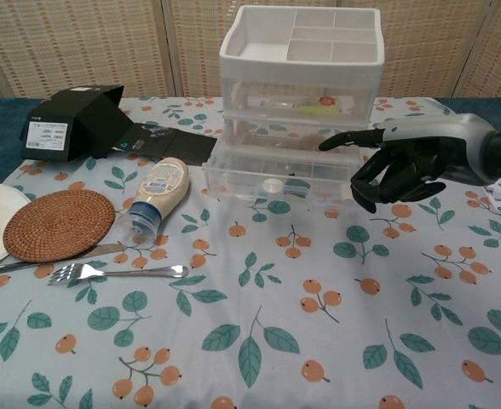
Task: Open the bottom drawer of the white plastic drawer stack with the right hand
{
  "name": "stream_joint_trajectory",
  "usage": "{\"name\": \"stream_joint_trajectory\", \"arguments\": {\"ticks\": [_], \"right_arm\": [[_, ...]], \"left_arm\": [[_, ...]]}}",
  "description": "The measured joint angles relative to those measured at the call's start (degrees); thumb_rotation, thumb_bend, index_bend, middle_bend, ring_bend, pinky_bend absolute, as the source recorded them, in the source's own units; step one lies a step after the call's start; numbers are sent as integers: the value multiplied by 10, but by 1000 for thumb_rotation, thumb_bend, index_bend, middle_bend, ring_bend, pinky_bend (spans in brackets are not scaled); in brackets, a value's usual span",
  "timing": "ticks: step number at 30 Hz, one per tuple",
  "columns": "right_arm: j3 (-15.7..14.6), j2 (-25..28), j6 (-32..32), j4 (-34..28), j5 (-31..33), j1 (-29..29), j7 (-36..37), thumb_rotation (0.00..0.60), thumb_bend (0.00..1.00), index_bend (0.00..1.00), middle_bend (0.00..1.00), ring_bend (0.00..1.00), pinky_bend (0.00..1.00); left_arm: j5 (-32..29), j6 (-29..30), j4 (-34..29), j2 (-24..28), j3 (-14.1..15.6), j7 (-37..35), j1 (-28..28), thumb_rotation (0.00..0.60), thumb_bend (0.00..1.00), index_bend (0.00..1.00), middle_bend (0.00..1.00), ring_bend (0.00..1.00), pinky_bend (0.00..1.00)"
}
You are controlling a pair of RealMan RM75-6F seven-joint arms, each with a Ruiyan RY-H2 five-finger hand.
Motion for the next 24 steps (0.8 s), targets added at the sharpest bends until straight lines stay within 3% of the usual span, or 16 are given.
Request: {"name": "stream_joint_trajectory", "arguments": {"ticks": [11, 17, 24], "right_arm": [[26, 93, -11, -53, -93, 13, -14, 600, 518, 33, 631, 858, 1000], [44, 112, -44, -29, -100, 59, -39, 600, 481, 96, 624, 824, 1000], [43, 103, -56, 15, -126, 102, -109, 600, 416, 123, 605, 791, 1000]], "left_arm": [[5, 6, -8, 3, 1, 3, 3, 600, 255, 67, 72, 111, 92], [3, 8, -6, 3, 2, 2, 6, 600, 255, 67, 72, 111, 93], [1, 9, -2, 0, 2, 1, 7, 600, 255, 67, 72, 111, 92]]}}
